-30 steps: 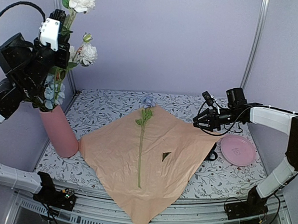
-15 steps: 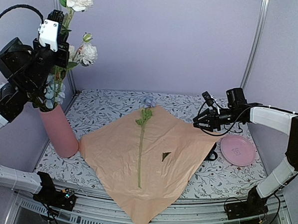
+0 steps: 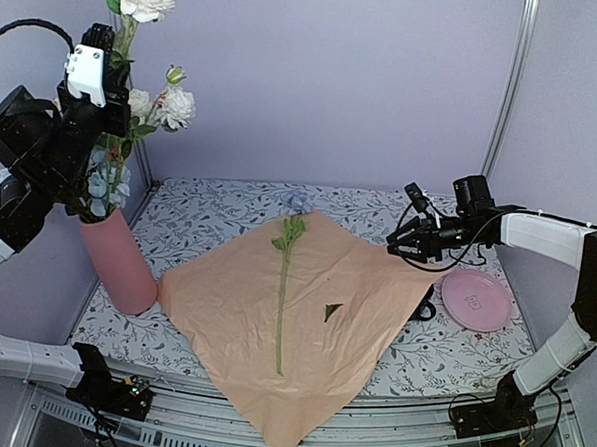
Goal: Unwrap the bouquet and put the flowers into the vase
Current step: Place the fake flower in the vase.
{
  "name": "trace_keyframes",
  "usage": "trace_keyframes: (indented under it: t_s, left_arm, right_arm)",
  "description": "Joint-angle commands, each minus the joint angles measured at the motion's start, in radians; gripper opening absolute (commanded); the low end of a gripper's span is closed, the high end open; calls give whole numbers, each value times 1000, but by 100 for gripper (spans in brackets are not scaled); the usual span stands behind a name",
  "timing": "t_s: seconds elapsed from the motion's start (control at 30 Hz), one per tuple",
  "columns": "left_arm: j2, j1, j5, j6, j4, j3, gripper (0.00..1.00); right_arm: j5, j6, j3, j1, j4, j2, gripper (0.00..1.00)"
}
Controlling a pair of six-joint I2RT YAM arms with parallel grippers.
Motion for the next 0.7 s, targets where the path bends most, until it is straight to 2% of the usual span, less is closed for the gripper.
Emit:
trace_keyframes:
  t_s: [0.0,0.17,0.33,0.67]
  left_arm:
    - [6,23,20,13,-38,22,0]
    - [1,22,60,-19,-60,36,0]
    - [-19,22,49,-33,-59,-26,0]
    - [-122,23,22,-163,-134,-155,0]
  right_arm:
    - [-15,-8,27,2,-18,4,51]
    - [-9,-13,26,3,-20,4,51]
    - [-9,-13,27,2,-22,6,51]
    - [-12,-17,31,2,-31,19,51]
